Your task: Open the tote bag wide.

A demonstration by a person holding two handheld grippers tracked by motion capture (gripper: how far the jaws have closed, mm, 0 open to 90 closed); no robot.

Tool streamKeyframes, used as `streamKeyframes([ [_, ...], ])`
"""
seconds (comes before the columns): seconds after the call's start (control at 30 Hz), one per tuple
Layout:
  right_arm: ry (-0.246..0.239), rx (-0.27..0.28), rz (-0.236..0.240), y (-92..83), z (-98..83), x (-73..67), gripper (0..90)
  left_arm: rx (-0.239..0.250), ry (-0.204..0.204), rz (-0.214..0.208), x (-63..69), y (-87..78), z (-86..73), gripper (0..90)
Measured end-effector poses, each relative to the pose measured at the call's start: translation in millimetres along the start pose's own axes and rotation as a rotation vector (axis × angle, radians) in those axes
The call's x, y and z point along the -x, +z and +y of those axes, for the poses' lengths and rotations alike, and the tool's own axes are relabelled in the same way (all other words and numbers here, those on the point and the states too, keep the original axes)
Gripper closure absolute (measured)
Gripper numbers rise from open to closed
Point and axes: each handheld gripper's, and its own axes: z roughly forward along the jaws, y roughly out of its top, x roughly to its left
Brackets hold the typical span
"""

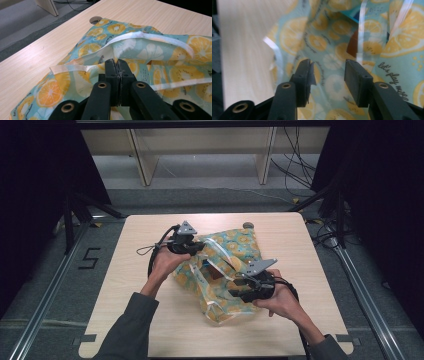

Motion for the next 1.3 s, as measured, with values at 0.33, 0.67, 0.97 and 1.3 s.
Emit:
streamKeyframes([
  [0.33, -0.034, 0.000, -0.162, 21.1, 4.4, 22.3, 50.2, -0.012, -0.039, -0.053, -3.6, 11.7, -3.8, 87.8],
  [0.67, -0.090, -0.139, -0.209, 56.7, -1.0, 31.0, 43.0, 0.007, -0.050, -0.129, 5.4, 7.8, -4.3, 87.7],
  [0.97, -0.049, -0.096, -0.202, 70.4, 13.6, 20.7, 80.5, -0.010, -0.003, -0.199, 20.6, 5.7, -6.9, 87.5],
  [1.3, -0.025, 0.041, -0.231, 35.5, 32.3, 40.8, 90.0, 0.007, -0.065, -0.210, 13.4, 3.6, -11.6, 86.7],
])
